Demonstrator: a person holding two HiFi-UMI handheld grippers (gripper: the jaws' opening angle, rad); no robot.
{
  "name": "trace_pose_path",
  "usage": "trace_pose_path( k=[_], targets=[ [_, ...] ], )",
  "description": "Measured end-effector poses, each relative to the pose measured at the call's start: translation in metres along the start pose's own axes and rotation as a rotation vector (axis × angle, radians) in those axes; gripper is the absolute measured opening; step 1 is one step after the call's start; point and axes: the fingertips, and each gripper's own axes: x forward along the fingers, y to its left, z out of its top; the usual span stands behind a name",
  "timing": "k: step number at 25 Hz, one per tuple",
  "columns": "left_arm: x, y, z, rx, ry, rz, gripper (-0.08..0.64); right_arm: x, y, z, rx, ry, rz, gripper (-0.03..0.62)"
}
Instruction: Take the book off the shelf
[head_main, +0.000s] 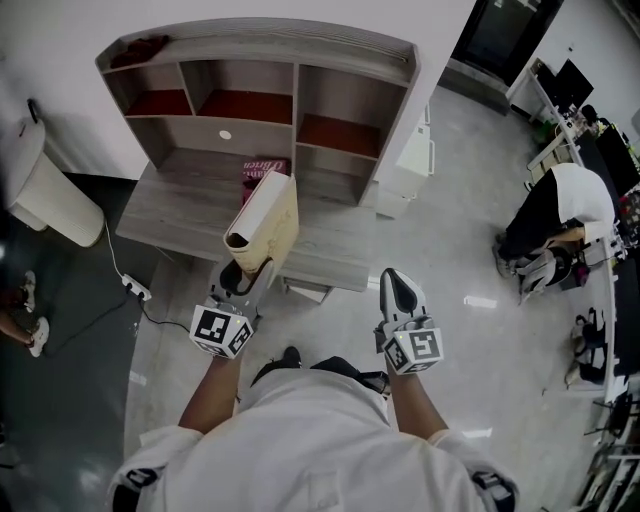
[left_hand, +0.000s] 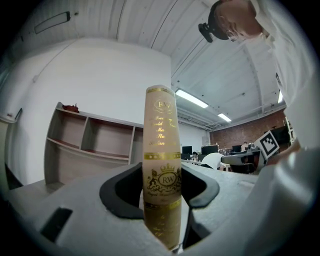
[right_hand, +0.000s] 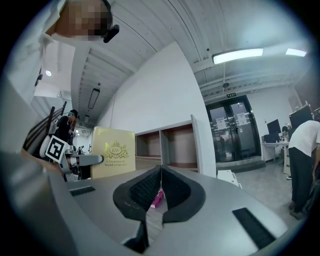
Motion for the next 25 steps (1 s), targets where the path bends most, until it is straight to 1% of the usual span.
trace_pose_path(
  k=[6, 10, 14, 17, 21, 25],
  targets=[
    [-0.023, -0.019, -0.007, -0.026, 0.014, 0.026, 0.199, -0.028, -0.008, 0.006, 0.013, -0.012, 0.024, 0.015],
    [-0.041, -0.034, -0.013, -0.017, 0.037, 0.053, 0.199, -0.059, -0.012, 0.01, 0.012, -0.01, 0.038, 0.015],
    [-0.056, -0.053, -0.022, -0.045, 0.045, 0.06, 0.199, -0.094, -0.027, 0.004, 0.029, -0.005, 0.013, 0.015],
    [-0.07, -0.067, -0.028, -0.061, 0.061, 0.065, 0.199, -0.112, -0.029, -0.003, 0.046, 0.002, 0.009, 0.015],
    [-0.091, -0.08, -0.037, -0.051, 0.084, 0.087, 0.199, -0.13, -0.025, -0.012, 0.062, 0.003, 0.024, 0.015],
    [-0.11, -0.095, -0.043, -0.024, 0.096, 0.097, 0.199, -0.144, -0.026, -0.027, 0.091, 0.013, 0.029, 0.015]
  ],
)
